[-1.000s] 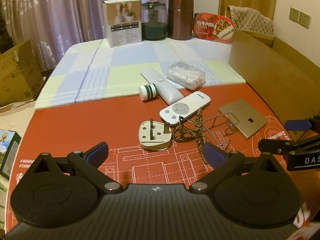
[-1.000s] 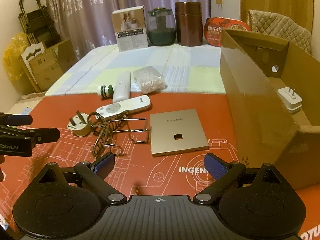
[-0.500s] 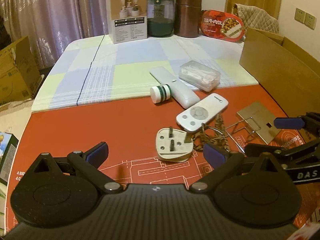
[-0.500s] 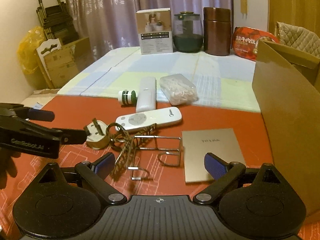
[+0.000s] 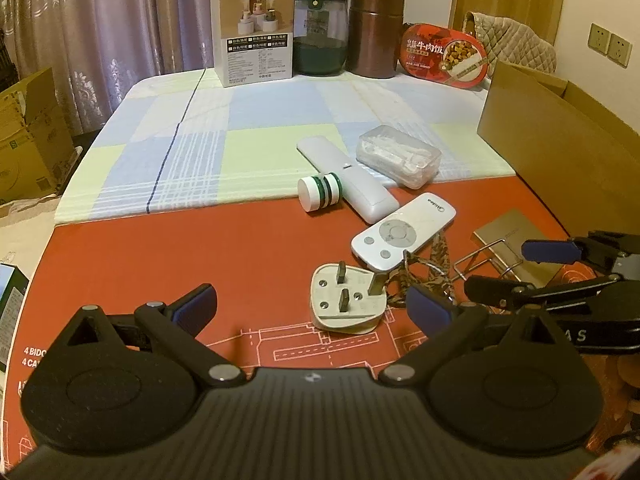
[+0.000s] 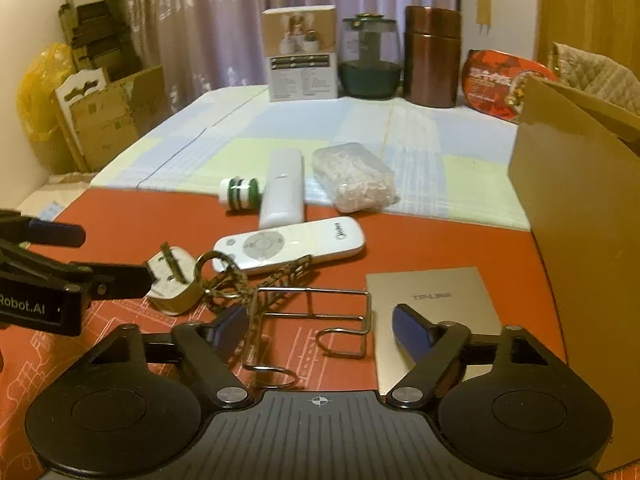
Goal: Organize rigid objects
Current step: 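Grasp the white plug with the left tool while the right tool grasps the chrome wire rack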
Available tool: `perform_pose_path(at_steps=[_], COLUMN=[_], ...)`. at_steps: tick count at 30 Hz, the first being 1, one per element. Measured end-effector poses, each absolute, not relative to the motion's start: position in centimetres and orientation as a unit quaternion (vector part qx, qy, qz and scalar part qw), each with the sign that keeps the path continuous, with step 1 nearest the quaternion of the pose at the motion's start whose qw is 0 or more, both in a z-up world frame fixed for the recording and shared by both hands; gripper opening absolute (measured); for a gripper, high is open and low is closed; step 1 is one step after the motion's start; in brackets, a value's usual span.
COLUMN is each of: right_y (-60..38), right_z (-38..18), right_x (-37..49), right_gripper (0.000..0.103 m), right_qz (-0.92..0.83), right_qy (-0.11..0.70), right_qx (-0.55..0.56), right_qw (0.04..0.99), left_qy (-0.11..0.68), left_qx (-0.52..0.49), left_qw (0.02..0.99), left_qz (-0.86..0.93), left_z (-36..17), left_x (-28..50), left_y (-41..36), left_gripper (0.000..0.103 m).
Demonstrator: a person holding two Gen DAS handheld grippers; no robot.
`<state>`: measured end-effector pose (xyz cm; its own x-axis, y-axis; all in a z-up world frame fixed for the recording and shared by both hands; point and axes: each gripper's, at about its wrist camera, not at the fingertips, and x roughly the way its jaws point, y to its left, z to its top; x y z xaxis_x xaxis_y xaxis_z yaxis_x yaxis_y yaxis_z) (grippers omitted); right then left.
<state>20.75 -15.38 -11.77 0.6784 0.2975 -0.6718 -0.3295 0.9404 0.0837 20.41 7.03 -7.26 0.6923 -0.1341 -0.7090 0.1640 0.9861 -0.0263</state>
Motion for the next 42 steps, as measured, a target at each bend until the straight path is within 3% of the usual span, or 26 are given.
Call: perform_pose_path(at_steps=[8, 10, 18, 24, 33, 42], right_y=[-14.4, -14.3, -15.2, -16.0, -16.1, -16.4], right_z=[-12.4, -12.5, -11.1, -10.7, -10.7, -9.7], right_x=[20.8, 20.9, 20.3, 20.1, 20.1, 19.8], right_gripper=[0.077, 0.063, 0.062, 0.062, 0.062, 0.062], right_qz=[0.184, 0.184, 0.171, 0.160, 0.158, 0.158], right_qy=[0.365, 0.366, 0.363, 0.368, 0.370, 0.362], right_qx=[-0.045, -0.045, -0.014, -0.003, 0.002, 0.002], right_qw=[0.911, 0.911, 0.916, 0.916, 0.915, 0.919], left_qy=[0.387, 0.389, 0.387, 0.391, 0.415, 0.424], left_qx=[0.024, 0.028, 0.048, 0.065, 0.072, 0.052], left_qw=[0.917, 0.916, 0.914, 0.911, 0.898, 0.899], left_qz=[-0.092, -0.096, -0.110, -0.113, -0.123, -0.095], left_z=[-7.6, -7.8, -8.7, -9.5, -10.3, -8.9], left_x=[20.7, 20.7, 21.5, 22.5, 23.0, 21.8], left_y=[6.4, 6.3, 5.6, 4.7, 4.4, 5.7], left_gripper=[0.099, 0.099, 0.098, 0.084, 0.045, 0.044])
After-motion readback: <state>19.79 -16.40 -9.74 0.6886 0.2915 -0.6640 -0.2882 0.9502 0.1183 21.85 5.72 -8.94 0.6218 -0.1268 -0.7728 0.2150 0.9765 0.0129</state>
